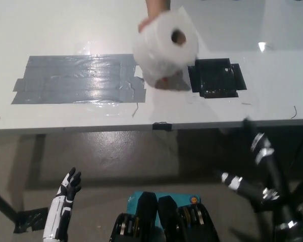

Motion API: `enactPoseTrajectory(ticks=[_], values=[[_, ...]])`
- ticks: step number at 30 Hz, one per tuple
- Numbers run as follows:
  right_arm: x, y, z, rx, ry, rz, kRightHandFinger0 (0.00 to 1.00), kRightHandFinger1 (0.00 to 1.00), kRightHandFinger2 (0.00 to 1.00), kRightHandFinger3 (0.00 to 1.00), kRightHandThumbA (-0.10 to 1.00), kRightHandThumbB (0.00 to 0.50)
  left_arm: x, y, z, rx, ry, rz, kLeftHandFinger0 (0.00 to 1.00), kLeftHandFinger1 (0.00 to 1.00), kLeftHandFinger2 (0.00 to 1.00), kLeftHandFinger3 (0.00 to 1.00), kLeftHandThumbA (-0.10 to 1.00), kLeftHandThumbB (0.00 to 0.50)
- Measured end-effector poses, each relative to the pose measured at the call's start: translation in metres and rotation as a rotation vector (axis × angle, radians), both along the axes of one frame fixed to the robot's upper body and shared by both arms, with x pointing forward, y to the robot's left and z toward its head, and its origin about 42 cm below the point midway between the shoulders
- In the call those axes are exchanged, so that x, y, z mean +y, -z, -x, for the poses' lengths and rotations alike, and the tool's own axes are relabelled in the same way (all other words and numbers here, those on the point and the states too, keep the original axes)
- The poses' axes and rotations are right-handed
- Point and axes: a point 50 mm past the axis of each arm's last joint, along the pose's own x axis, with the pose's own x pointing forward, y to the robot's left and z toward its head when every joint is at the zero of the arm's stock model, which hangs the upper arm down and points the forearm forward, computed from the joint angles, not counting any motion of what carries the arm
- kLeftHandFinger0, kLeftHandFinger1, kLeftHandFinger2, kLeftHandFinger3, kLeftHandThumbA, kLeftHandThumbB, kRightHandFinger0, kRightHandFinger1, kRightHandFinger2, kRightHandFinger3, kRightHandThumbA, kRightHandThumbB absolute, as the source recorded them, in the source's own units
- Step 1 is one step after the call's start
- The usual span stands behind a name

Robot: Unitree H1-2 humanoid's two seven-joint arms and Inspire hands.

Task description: A person hands over a roll of toilet paper to the robot , and the robot inserts its right thumb into the hole in the centre to grab the roll, and then places it on the balck area on the desk.

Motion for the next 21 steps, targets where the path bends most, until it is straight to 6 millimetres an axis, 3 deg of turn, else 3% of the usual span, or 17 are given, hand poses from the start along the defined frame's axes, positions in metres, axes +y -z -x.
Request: enactPoseTrajectory(ticks=[2,4,6,8,11,14,17,18,21], values=[[-0.011,-0.034,-0.01,-0.082,-0.015,0.041,1.0,1.0,1.0,1.0,1.0,0.273,0.0,0.0,0.0,0.0,0.0,0.0,1.0,1.0,1.0,1.0,0.98,0.172],[-0.024,-0.066,-0.021,-0.15,-0.027,0.084,1.0,1.0,1.0,1.0,0.99,0.226,0.0,0.0,0.0,-0.001,0.0,-0.001,1.0,1.0,1.0,1.0,0.97,0.174],[-0.038,-0.103,-0.038,-0.208,-0.034,0.121,1.0,1.0,1.0,1.0,0.99,0.231,0.0,0.0,0.0,-0.001,0.0,-0.001,1.0,1.0,1.0,1.0,0.97,0.174],[-0.044,-0.125,-0.05,-0.226,-0.042,0.142,1.0,1.0,1.0,1.0,1.0,0.304,0.0,0.0,0.0,0.0,0.0,-0.001,1.0,1.0,1.0,1.0,0.98,0.181],[-0.049,-0.151,-0.067,-0.224,-0.059,0.164,1.0,1.0,1.0,1.0,1.0,0.327,0.0,0.0,0.0,0.0,0.0,-0.001,1.0,1.0,1.0,1.0,0.98,0.18],[-0.05,-0.168,-0.09,-0.181,-0.074,0.199,1.0,1.0,1.0,1.0,0.91,0.298,0.0,0.0,-0.001,-0.001,0.001,-0.002,1.0,1.0,1.0,1.0,0.98,0.173],[-0.05,-0.185,-0.123,-0.101,-0.086,0.237,1.0,1.0,1.0,1.0,0.92,0.335,0.001,-0.001,-0.002,-0.004,0.002,-0.004,1.0,1.0,1.0,1.0,0.99,0.171],[-0.049,-0.19,-0.135,-0.071,-0.09,0.248,1.0,1.0,1.0,1.0,0.94,0.371,0.0,-0.001,-0.002,-0.005,0.002,-0.004,1.0,1.0,1.0,1.0,1.0,0.191],[-0.041,-0.201,-0.168,0.022,-0.108,0.287,1.0,1.0,1.0,1.0,0.97,0.372,0.0,-0.002,-0.004,-0.009,0.004,-0.006,1.0,1.0,1.0,1.0,1.0,0.2]])
